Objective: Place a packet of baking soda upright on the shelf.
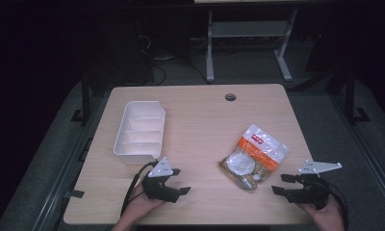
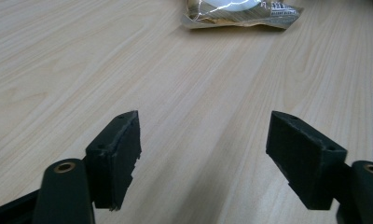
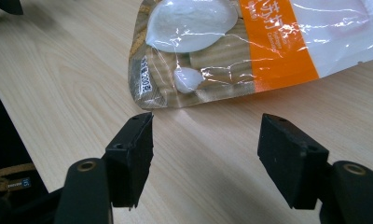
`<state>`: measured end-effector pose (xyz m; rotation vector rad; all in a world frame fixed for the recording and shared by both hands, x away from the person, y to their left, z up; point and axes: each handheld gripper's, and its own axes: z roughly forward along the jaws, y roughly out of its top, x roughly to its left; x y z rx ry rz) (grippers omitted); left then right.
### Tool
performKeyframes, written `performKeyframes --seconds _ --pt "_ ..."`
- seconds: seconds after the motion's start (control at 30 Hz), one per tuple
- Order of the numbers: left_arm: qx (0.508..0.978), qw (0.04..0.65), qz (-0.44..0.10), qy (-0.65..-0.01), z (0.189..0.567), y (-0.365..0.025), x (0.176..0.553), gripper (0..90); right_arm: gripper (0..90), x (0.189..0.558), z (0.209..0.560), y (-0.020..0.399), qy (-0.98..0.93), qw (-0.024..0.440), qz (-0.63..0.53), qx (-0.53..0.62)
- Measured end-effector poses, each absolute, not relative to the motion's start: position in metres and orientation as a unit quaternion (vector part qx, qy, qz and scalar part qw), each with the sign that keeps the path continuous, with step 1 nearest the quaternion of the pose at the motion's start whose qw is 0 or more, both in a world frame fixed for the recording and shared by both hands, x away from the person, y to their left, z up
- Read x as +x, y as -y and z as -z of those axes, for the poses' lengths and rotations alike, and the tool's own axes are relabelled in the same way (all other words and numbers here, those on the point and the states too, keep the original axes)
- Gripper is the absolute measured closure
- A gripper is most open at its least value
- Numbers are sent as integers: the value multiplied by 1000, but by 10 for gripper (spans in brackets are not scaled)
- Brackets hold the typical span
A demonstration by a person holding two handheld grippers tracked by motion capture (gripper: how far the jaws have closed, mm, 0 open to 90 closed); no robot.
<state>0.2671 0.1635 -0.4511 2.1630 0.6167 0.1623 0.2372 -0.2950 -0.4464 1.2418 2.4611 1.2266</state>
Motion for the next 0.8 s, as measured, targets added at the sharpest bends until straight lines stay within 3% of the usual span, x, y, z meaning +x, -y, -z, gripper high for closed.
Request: performKeyframes --seconds 0.43,0.8 --pt "873 420 -59 -242 441 -143 270 388 312 236 444 304 -793 71 -421 434" --pt "882 415 -39 -221 431 -101 290 565 288 240 445 313 -778 75 -423 459"
